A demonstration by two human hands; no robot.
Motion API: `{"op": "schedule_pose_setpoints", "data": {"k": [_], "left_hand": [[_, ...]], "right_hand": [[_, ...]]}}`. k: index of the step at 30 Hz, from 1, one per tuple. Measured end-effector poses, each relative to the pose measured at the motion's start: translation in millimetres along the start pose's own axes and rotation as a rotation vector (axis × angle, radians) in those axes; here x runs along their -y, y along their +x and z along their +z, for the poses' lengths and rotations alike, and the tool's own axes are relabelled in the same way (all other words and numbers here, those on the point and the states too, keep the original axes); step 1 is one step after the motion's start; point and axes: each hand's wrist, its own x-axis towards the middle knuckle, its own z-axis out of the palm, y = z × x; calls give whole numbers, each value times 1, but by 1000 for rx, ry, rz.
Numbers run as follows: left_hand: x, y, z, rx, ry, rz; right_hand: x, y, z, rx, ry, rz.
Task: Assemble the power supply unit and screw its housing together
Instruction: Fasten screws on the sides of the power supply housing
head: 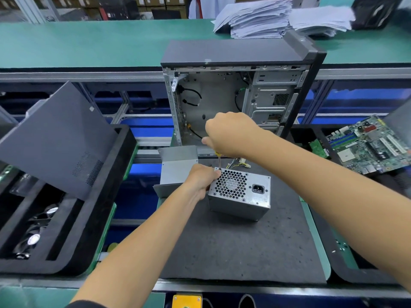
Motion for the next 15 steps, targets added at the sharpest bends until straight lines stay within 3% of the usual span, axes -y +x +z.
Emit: {"op": "schedule_pose_setpoints", "data": {"k": [5, 9, 15], "left_hand": [[-2, -2, 0, 1, 28, 18], [-2, -1, 0, -3, 66, 10], [-4, 2, 2, -12, 74, 1]], "right_hand": [[-7, -2, -8, 203, 284, -107], [-6, -4, -6, 82, 163, -49], [-7, -7, -5, 53, -9, 41]]}}
